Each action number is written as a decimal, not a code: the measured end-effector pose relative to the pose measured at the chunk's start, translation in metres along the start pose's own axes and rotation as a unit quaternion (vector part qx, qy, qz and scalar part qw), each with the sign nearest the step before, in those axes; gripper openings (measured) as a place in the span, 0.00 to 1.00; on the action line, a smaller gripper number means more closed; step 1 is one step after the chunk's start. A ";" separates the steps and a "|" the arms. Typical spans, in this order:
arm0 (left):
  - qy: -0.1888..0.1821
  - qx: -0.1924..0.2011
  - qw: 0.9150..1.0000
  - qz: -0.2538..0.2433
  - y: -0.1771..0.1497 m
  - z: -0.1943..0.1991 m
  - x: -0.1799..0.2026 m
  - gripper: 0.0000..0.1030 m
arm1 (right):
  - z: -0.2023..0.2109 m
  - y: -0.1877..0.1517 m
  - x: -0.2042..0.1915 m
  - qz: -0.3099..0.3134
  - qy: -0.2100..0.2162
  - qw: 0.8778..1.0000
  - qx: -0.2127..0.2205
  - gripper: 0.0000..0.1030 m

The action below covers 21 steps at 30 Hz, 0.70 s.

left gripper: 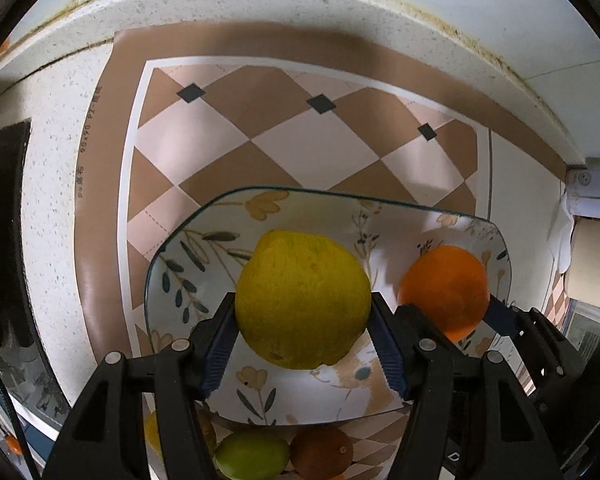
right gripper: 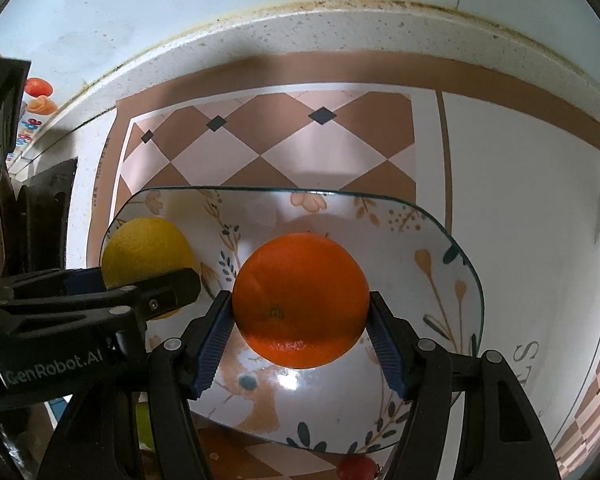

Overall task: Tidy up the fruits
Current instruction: 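Place the yellow citrus on the plate with the left tool while the right tool places the orange, then lift both tools away from the plate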

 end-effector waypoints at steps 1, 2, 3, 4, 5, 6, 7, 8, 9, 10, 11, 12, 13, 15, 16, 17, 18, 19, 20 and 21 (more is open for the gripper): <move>0.002 0.000 1.000 0.001 -0.001 -0.002 0.000 0.59 | 0.001 -0.001 0.002 -0.005 0.004 1.000 -0.004 0.69; 0.005 -0.002 1.000 0.002 -0.003 -0.004 0.000 0.59 | 0.002 -0.002 0.002 -0.009 0.010 1.000 -0.006 0.74; 0.005 -0.001 1.000 0.003 -0.003 -0.005 -0.001 0.59 | 0.004 -0.003 0.002 -0.013 0.013 1.000 -0.005 0.89; 0.002 0.002 1.000 0.005 0.004 -0.003 0.002 0.59 | 0.007 -0.005 0.003 -0.015 0.012 1.000 -0.002 0.94; 0.003 0.008 1.000 0.006 0.004 0.000 0.003 0.60 | 0.010 -0.006 0.003 -0.015 0.005 1.000 0.000 0.94; 0.007 0.013 1.000 0.006 0.004 0.003 0.003 0.67 | 0.013 -0.008 0.004 -0.013 -0.006 1.000 0.002 0.94; 0.010 0.020 1.000 0.005 0.003 0.006 0.002 0.69 | 0.016 -0.011 0.003 -0.010 -0.018 1.000 0.005 0.94; 0.010 0.024 1.000 0.003 0.004 0.008 0.000 0.77 | 0.019 -0.013 0.003 -0.011 -0.029 0.999 0.009 0.94; 0.012 0.029 1.000 0.000 0.003 0.010 0.001 0.80 | 0.022 -0.017 0.004 -0.013 -0.037 0.999 0.009 0.94; 0.019 0.036 0.999 -0.002 0.000 0.014 0.000 0.80 | 0.025 -0.021 0.005 -0.016 -0.040 0.999 0.010 0.94; 0.026 0.046 0.999 -0.005 -0.003 0.019 0.000 0.80 | 0.030 -0.025 0.005 -0.020 -0.041 0.999 0.013 0.94; 0.031 0.053 0.998 -0.008 -0.005 0.023 0.002 0.80 | 0.034 -0.030 0.005 -0.023 -0.045 0.999 0.017 0.94; 0.038 0.064 0.997 -0.012 -0.010 0.027 0.001 0.80 | 0.038 -0.034 0.005 -0.024 -0.050 0.998 0.020 0.94; 0.058 0.086 0.994 -0.023 -0.020 0.037 -0.002 0.80 | 0.048 -0.042 0.004 -0.027 -0.058 0.997 0.031 0.94; 0.063 0.095 0.993 -0.026 -0.026 0.041 -0.003 0.80 | 0.055 -0.047 0.003 -0.028 -0.061 0.997 0.039 0.94; 0.064 0.103 0.992 -0.027 -0.033 0.046 -0.003 0.80 | 0.062 -0.053 0.003 -0.030 -0.063 0.996 0.047 0.94; 0.064 0.114 0.991 -0.027 -0.041 0.050 -0.005 0.80 | 0.068 -0.058 0.004 -0.032 -0.065 0.996 0.053 0.94; 0.068 0.130 0.989 -0.029 -0.051 0.057 -0.007 0.80 | 0.074 -0.064 0.004 -0.033 -0.070 0.995 0.060 0.94; 0.072 0.139 0.987 -0.030 -0.050 0.067 -0.004 0.80 | 0.082 -0.070 0.004 -0.034 -0.075 0.994 0.069 0.94; 0.079 0.151 0.985 -0.032 -0.057 0.072 -0.005 0.80 | 0.089 -0.076 0.005 -0.034 -0.078 0.993 0.076 0.94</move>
Point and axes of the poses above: each gripper's, at about its wrist camera, not at the fingertips, and z roughly against the way its jaws point, x to its right, y to its top, the point moved 5 cm from there along -z, roughly the way its jaws point, and after that the axes turned 1 degree about z, right-handed, at the moved point
